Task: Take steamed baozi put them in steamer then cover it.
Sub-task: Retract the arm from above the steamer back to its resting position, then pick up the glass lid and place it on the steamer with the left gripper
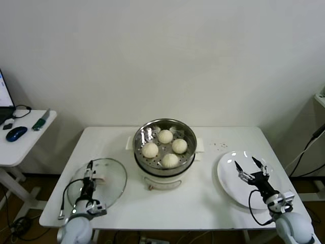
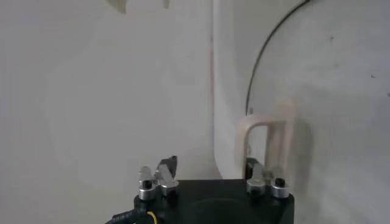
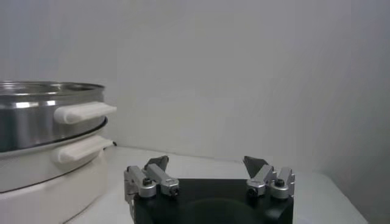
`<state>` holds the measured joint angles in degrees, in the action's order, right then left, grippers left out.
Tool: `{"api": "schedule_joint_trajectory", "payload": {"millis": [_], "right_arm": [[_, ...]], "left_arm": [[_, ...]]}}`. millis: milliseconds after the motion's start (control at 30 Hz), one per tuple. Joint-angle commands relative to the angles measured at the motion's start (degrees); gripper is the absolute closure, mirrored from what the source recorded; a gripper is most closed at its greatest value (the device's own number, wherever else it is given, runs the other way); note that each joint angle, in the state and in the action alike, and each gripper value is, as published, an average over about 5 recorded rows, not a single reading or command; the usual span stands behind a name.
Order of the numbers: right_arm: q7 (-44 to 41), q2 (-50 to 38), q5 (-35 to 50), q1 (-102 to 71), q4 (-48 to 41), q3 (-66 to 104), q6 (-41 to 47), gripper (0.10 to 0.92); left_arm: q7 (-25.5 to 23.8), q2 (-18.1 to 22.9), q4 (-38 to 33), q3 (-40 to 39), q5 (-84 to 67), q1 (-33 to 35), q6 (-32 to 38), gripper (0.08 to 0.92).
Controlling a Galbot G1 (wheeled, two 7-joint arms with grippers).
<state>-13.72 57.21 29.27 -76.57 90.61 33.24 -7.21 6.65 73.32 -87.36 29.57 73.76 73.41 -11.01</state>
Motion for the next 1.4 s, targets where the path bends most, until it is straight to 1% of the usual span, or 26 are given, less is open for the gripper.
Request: {"api": "schedule_joint_trajectory", "payload": {"millis": [33,267,433,533,600,767,933,1033,1167,1233,1333,1400], "right_arm": [[-0.2,1.0,-2.0,-0.2,-0.4,0.2,-0.2,0.203],[-0.3,1.3,-3.2,0.3,-1.3,0.2,-0.5,0.203],[-0.3,1.3,-3.8,0.7,-2.1,0.1,-0.7,0.203],[-0.3,1.1,-4.0,1.1,-2.5,0.0,-0.8,0.203],[-0.3,0.9,-4.1,1.5,-2.7,-0.1,-0.8,0.203],[-0.1,0.0,-4.3,2.5,-3.3,-0.6,-0.8,0.203],[0.2,-0.6,-4.9,3.6,-3.9,-1.3,-0.7,0.203],[0.4,-0.8,-5.9,4.4,-4.3,-1.9,-0.6,0.203],[0.5,-0.7,-7.5,5.2,-4.7,-2.8,-0.4,0.203],[0.7,-0.7,-7.8,5.7,-4.8,-3.5,-0.3,0.203],[1.0,-0.8,-8.2,6.5,-5.1,-4.5,0.0,0.203],[1.2,-0.7,-8.5,7.0,-5.5,-5.2,0.1,0.203]], "left_arm": [[1.4,0.0,1.3,-0.1,-1.4,-0.8,1.0,0.368],[1.3,-0.8,-0.2,0.0,-2.2,0.0,1.1,0.567],[1.3,-2.2,-4.2,0.2,-2.8,1.6,-0.5,0.715],[1.3,-3.3,-7.6,0.5,-2.6,3.4,-3.5,0.801],[1.5,-4.1,-10.5,0.5,-2.3,4.7,-6.8,0.838],[1.0,-7.2,-18.8,0.4,-2.3,7.2,-16.2,0.850],[-2.2,-11.2,-26.5,-0.1,-3.8,7.9,-22.8,0.850],[-4.4,-14.2,-30.0,-1.3,-5.6,7.1,-25.2,0.850],[-6.9,-18.5,-33.5,-5.1,-7.4,4.5,-27.4,0.850],[-8.0,-20.0,-34.6,-7.8,-7.7,2.3,-28.6,0.850],[-10.1,-21.3,-35.1,-13.7,-6.9,-2.1,-30.1,0.850],[-11.8,-21.2,-34.8,-18.2,-5.6,-5.3,-30.9,0.850]]}}
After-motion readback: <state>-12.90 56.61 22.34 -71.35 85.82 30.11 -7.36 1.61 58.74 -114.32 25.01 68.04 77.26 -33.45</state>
